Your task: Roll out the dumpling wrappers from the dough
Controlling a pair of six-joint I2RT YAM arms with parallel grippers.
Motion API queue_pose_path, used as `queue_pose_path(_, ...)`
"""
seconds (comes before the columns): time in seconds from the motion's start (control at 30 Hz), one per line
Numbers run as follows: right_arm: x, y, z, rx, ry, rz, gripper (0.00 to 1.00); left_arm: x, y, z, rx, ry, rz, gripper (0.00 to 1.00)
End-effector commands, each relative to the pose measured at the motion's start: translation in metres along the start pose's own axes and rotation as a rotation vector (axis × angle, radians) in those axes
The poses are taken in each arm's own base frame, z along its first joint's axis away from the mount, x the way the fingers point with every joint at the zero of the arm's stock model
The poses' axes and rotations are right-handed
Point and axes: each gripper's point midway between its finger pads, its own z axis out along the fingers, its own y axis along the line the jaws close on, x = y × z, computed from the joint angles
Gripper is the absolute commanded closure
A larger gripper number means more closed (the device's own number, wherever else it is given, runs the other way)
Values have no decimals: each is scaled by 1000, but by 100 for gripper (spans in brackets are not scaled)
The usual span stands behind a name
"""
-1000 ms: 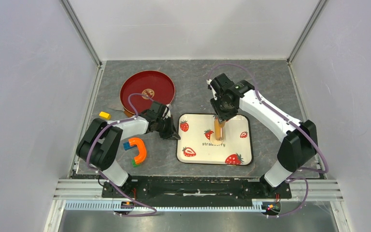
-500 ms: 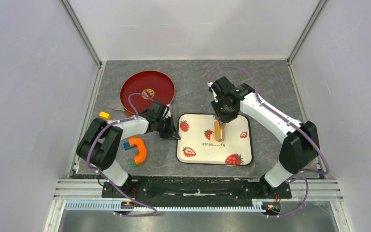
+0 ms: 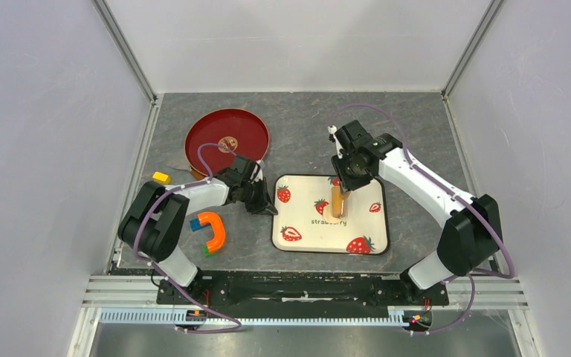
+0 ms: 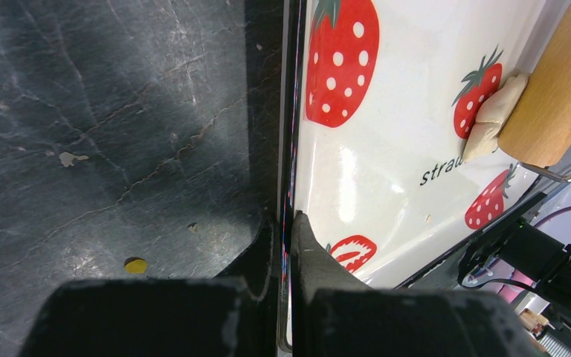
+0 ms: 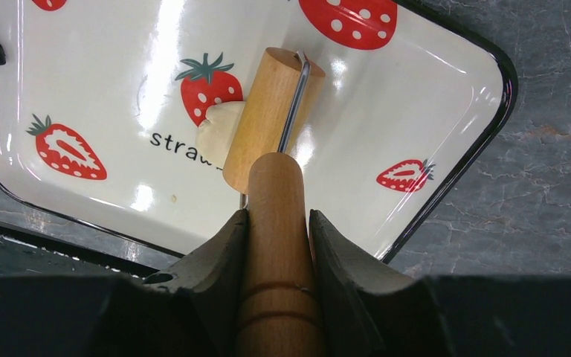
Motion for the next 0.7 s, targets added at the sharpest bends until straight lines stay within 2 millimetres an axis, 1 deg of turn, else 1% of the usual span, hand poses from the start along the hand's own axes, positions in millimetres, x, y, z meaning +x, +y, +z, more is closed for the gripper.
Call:
queue_pose_path(0.0,74,-32,31,126,288,-38,100,34,67,12,-264,85,10,98)
queue_pose_path(0.2,89,-32,39,106,316,-41,100,35,67,13,-265,91,10,98)
queue_pose_path(0.3,98,-37,42,127,340,-43,100,35,67,13,-265,89,11,98)
queue_pose_path(0.43,107,-49,40,193,357,-47,100,35,67,13,-266,90,10,98)
queue_pose_path(0.67,120,-58,38,212,372,-38,100,35,67,13,-268,89,10,98)
